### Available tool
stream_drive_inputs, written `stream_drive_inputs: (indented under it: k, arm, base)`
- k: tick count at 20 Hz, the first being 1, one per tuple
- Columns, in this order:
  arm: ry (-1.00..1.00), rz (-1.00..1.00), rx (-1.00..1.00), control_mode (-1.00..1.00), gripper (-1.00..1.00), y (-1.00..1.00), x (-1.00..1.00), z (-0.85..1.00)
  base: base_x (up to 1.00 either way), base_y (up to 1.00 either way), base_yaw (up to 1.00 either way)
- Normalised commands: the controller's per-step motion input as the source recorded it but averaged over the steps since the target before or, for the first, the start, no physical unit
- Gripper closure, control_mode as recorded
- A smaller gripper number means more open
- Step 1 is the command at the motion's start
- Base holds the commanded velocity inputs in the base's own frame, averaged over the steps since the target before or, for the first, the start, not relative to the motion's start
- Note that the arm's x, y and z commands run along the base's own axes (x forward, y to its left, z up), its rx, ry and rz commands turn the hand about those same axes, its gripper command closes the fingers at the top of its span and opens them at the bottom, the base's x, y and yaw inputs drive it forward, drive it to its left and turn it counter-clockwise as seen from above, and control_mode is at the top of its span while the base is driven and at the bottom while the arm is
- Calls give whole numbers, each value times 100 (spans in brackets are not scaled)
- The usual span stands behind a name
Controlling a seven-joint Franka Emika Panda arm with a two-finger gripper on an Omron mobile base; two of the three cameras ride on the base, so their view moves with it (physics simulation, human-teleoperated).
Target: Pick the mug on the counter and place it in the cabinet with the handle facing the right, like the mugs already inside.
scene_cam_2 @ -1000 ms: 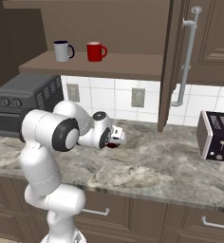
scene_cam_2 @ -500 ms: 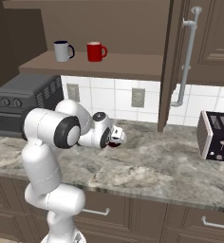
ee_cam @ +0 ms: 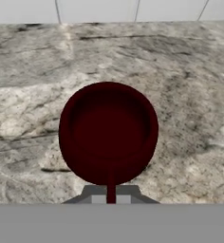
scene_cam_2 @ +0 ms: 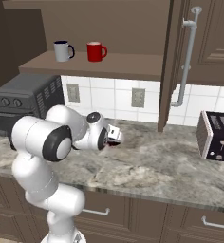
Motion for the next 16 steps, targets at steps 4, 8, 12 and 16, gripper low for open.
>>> stream_drive_inputs:
  k: [4,8,12,16]
  arm:
    - [-3,0,1,-100,100,16,-35,39]
    - [-2,0,6,-100,100,12,-41,42]
    - [0,3,10,-100,100,12,-38,51]
    - [0,5,8,-100,100,11,-38,67]
  base:
    - [0,0,0]
    - [0,0,0]
    - [0,0,0]
    - [0,0,0]
